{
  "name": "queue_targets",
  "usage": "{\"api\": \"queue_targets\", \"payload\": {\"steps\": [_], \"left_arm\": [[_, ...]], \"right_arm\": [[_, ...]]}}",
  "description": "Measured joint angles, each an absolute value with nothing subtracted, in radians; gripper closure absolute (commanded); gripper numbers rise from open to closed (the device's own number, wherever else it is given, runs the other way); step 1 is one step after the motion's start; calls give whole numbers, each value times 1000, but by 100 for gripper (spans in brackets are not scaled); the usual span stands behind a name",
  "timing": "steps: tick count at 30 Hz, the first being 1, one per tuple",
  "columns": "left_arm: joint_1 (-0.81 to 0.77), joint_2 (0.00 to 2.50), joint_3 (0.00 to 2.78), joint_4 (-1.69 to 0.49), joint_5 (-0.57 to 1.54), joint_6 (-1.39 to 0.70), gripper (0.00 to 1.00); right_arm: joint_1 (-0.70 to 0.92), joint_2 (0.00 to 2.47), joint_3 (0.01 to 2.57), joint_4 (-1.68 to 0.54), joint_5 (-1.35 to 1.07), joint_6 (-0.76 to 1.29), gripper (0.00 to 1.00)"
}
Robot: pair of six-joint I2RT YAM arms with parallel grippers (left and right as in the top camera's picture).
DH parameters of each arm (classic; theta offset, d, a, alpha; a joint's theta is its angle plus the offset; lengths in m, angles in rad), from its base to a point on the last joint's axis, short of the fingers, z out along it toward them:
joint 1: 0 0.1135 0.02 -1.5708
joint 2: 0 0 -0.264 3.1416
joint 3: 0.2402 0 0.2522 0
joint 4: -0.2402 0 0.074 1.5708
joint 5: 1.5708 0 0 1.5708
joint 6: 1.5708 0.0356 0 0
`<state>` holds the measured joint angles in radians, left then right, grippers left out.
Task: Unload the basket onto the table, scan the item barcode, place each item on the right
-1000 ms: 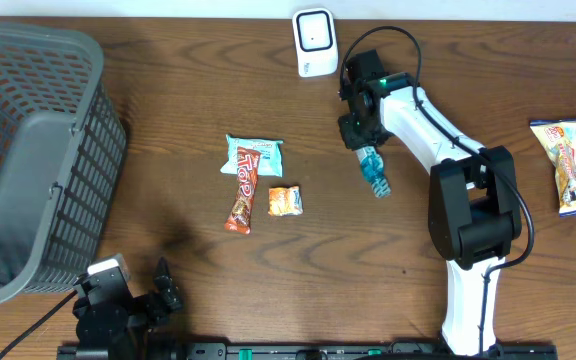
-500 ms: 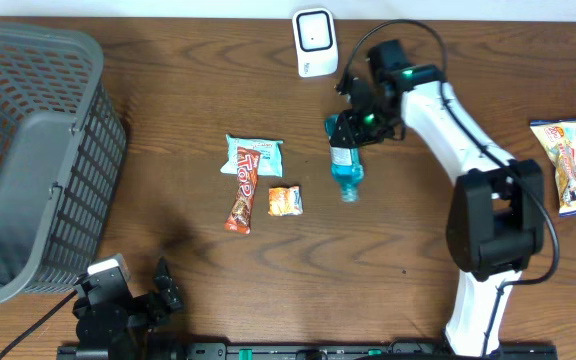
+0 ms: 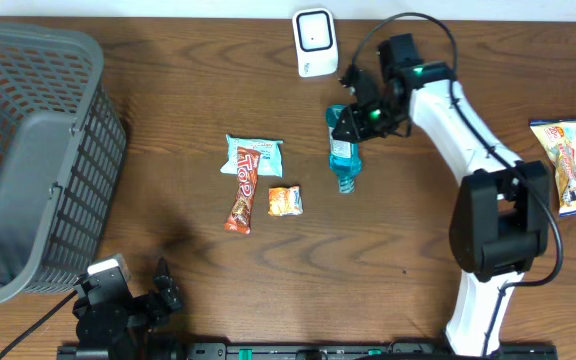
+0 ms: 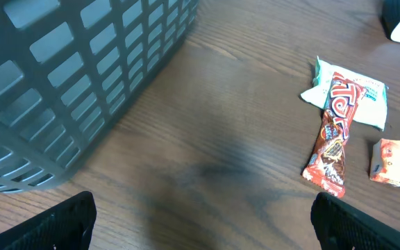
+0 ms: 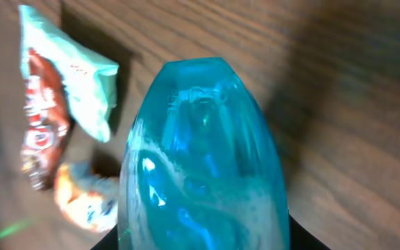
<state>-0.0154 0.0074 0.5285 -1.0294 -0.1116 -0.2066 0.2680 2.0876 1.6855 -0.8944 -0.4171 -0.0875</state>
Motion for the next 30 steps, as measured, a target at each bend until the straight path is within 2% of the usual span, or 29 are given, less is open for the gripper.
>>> {"api": "queue_targets", "payload": {"steps": [7,12,18,20,21,22,30], "left_arm": [[-15,7,529,-1029,-112,-207,1],[-15,7,529,-1029,-112,-207,1],[-15,7,529,-1029,-112,-207,1],[-15,7,529,-1029,-112,-207,1],[-15,7,529,-1029,-112,-207,1],[-15,7,529,-1029,-112,-207,1],[-15,7,529,-1029,-112,-207,1]], "right_arm": [[360,2091,1686,-892,-181,-61,94],[393,2117,1686,-876,-128,-54,87],[398,2127,1683,-870,-75,-35,87],[398,2128,1679,-870,-57,-32,79],[398,2130,1678,-870,-51,-31,70],[398,2132,1678,-870,-47,-29,64],[398,2136,1673,-859,-28,-6,57]]}}
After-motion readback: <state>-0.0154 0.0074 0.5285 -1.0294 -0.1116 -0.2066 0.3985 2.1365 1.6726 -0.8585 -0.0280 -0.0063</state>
